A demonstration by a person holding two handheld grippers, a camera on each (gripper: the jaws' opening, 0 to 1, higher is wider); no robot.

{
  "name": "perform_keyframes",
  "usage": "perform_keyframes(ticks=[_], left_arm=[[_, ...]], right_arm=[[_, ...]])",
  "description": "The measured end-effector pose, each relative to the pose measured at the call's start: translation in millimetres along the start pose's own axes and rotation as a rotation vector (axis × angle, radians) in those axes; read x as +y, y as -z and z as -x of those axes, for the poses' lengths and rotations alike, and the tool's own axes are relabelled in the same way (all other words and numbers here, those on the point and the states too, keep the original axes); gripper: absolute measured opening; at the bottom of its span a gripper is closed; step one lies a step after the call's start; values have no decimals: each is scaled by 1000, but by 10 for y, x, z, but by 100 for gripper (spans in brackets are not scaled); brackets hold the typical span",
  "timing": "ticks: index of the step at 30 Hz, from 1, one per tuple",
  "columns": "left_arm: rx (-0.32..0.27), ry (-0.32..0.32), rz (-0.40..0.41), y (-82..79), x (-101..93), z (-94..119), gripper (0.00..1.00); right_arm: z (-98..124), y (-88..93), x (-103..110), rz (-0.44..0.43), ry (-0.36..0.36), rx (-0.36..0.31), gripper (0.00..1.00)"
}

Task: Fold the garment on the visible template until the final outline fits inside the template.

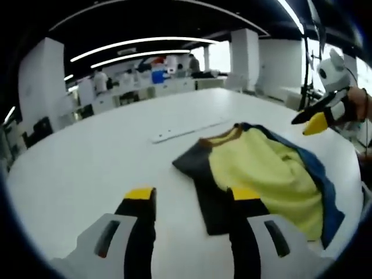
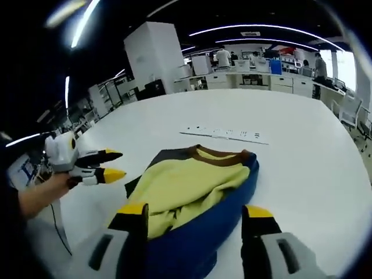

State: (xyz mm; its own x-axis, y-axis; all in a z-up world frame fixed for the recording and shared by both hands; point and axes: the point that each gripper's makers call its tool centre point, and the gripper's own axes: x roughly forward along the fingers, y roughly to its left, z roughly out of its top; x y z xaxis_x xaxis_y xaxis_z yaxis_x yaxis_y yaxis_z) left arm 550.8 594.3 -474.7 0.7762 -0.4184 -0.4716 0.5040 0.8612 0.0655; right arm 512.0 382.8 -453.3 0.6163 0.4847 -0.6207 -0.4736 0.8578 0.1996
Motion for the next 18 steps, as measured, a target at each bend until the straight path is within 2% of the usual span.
perform_keyframes(ticks=[3,11,13,18], left_arm=[[-6,-3,0,29,-16,44,47],[26,4,30,237,-36,50,46],[43,13,59,292,-48,60,45],[62,9,72,387,-37,71,42]], right_arm=[[42,102,73,55,5,16,62],[131,395,382,69,-46,35,61],[136,455,446,74,-61,38,60],[171,559,566,76,-54,33,56]])
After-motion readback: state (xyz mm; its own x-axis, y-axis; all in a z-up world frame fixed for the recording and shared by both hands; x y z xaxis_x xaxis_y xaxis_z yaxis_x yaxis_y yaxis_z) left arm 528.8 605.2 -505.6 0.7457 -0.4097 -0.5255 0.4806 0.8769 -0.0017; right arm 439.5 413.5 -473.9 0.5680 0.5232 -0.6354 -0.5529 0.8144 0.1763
